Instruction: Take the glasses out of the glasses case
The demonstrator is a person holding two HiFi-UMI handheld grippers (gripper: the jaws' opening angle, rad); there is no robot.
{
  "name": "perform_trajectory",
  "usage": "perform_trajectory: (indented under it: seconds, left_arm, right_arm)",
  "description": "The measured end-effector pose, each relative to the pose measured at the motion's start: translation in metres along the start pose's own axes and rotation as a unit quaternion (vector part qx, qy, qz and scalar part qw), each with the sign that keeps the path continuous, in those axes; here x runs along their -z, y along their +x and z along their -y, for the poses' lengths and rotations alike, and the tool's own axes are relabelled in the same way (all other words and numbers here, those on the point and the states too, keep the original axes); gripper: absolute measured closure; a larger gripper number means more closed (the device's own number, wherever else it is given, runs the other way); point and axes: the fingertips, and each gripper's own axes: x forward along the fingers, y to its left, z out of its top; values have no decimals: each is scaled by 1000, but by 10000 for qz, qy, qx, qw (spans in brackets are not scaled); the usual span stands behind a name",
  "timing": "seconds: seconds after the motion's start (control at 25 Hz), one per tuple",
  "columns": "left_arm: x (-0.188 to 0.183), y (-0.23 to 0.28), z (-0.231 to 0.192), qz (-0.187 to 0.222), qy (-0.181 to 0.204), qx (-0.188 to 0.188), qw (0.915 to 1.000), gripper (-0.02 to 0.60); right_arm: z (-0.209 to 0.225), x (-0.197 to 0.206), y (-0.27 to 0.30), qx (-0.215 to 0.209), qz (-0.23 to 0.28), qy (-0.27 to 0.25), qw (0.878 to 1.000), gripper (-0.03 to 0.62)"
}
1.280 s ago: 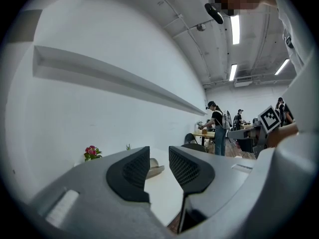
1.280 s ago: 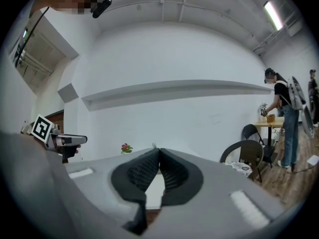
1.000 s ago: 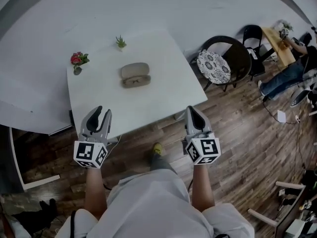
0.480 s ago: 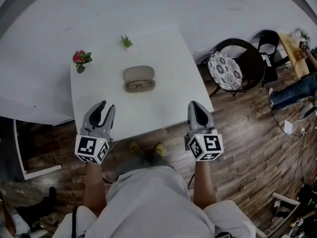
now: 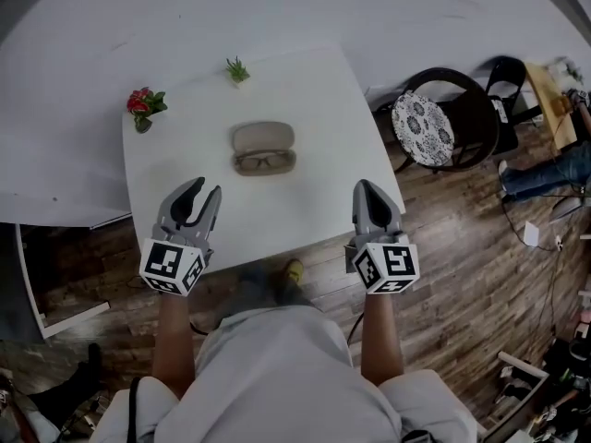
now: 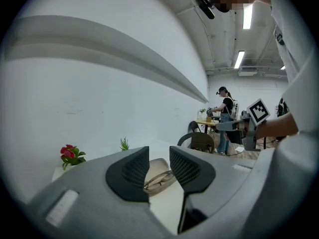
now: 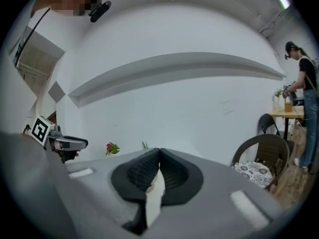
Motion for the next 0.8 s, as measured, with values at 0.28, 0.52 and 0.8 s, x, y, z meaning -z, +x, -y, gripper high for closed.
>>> perform_trajectory:
  seconds: [0.28,0.52,0.8]
  left_arm:
    - [15,33,-18,-280,21,390,9988,445]
    - [29,61,-24,-539,135,743,9957,445]
    - [53,101,-19,-1004,510,1272,9855,445]
  right_arm:
    - [-5,17,30,65,-224,81,9997,591]
    - [-2,27,47,136,-319,142,9993,591]
    - [7,41,58,211,-439,258,9985,591]
